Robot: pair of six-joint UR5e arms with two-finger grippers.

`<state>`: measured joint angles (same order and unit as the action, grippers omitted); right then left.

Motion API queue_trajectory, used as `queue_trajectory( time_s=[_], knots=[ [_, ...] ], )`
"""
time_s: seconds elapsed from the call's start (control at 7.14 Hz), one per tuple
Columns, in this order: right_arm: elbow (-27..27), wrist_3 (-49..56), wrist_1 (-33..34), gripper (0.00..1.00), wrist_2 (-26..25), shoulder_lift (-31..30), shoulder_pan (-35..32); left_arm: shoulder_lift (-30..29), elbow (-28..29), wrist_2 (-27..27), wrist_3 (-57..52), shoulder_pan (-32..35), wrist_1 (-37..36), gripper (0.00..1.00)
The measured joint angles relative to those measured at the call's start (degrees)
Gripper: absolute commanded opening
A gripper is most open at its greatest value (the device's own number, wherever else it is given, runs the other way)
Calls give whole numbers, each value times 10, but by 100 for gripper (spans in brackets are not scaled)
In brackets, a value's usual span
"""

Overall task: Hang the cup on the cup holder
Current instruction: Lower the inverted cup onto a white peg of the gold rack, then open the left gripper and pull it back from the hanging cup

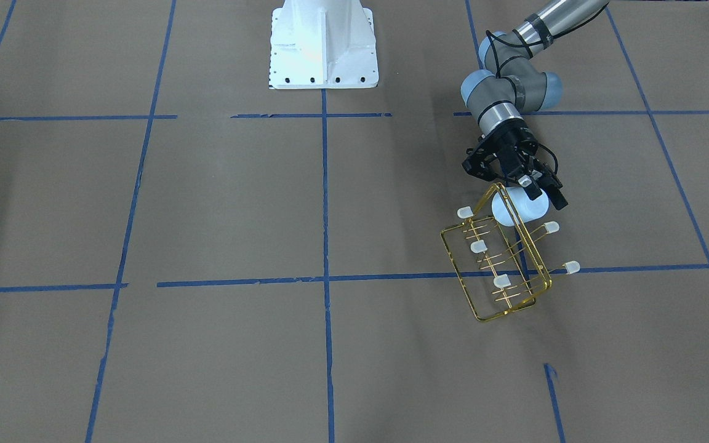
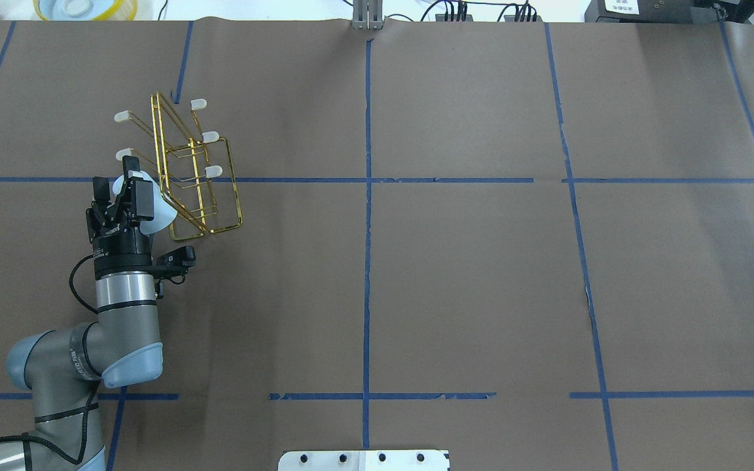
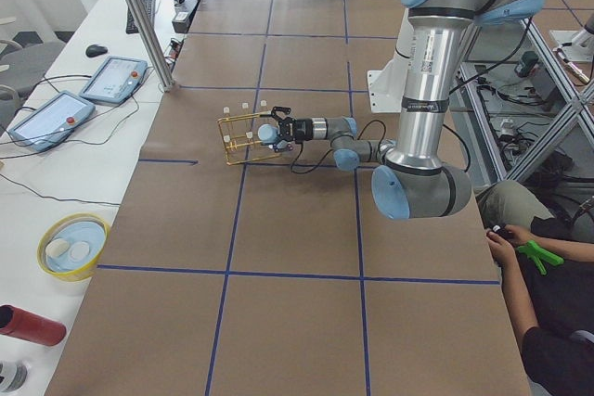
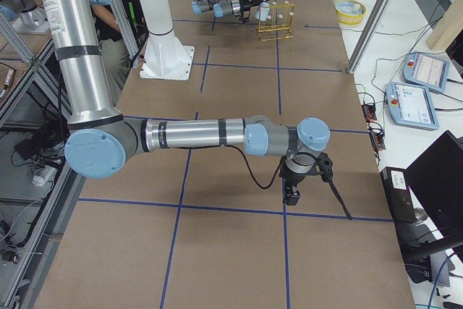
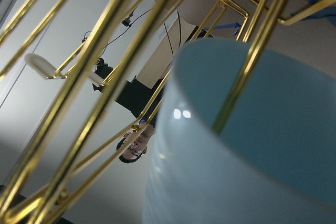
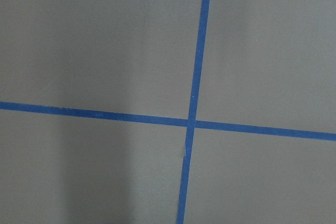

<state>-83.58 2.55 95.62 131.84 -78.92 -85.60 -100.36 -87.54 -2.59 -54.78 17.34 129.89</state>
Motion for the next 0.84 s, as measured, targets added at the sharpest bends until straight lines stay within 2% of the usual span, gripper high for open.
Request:
queue_trajectory(
  time_s=[0.42,0.7,0.84],
  knots=[
    [0,0,0,100,0,0,0,78,-89,-1,96,1,23,100],
    [0,0,0,100,0,0,0,144,-137,-3,168,0,85,100],
    [0,0,0,100,0,0,0,162,-145,-6,237,0,112,100]
  ],
)
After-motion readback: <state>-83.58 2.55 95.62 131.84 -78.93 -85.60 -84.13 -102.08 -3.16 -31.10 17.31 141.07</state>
